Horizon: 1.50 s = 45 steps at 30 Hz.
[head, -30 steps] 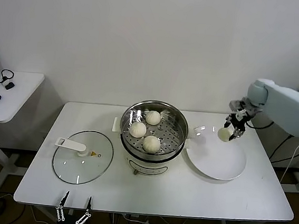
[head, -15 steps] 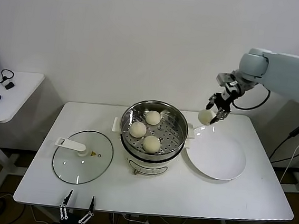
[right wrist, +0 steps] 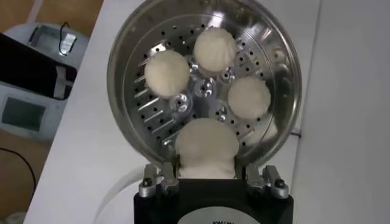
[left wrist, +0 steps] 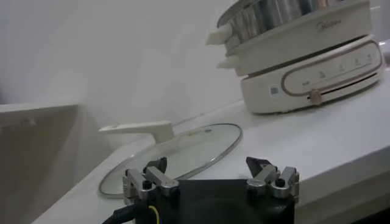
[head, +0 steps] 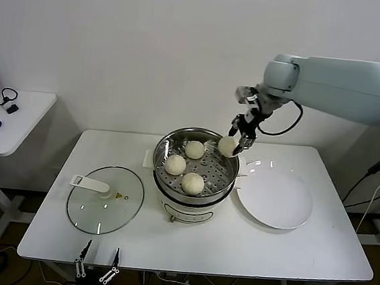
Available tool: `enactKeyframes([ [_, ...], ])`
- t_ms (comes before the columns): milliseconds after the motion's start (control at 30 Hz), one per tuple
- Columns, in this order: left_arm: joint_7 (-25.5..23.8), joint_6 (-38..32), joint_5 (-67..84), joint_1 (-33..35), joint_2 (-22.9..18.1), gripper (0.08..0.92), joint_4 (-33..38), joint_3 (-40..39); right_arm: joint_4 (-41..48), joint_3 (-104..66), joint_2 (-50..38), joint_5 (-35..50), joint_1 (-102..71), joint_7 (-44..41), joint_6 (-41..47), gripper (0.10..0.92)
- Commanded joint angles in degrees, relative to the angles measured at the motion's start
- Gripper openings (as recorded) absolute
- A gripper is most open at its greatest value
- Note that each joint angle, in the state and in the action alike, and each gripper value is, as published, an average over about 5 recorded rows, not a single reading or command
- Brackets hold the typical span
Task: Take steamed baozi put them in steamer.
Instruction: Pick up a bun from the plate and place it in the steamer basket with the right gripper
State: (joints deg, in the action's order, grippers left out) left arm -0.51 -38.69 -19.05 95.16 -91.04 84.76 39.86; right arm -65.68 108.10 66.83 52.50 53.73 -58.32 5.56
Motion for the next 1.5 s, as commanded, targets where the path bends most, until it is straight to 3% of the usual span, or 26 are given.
enactKeyframes([
  [33, 0.1, -0.1, 0.2, -0.2, -0.2, 0.823, -0.2, 0.2, 3.7, -2.3, 5.7, -1.6, -7.3, 1.8, 1.8, 0.594],
  [1167, 0.2, -0.3, 0.5, -1.0, -0.2, 0.823, -1.6, 0.9, 8.1, -5.8, 5.4, -9.1, -15.6, 3.2, 1.6, 0.601],
  [1500, 0.2, -0.4, 0.5, -0.7, -0.2, 0.823, -1.3, 1.1, 6.7, -5.0, 5.0, -2.3, -11.8, 1.5, 0.7, 0.808],
])
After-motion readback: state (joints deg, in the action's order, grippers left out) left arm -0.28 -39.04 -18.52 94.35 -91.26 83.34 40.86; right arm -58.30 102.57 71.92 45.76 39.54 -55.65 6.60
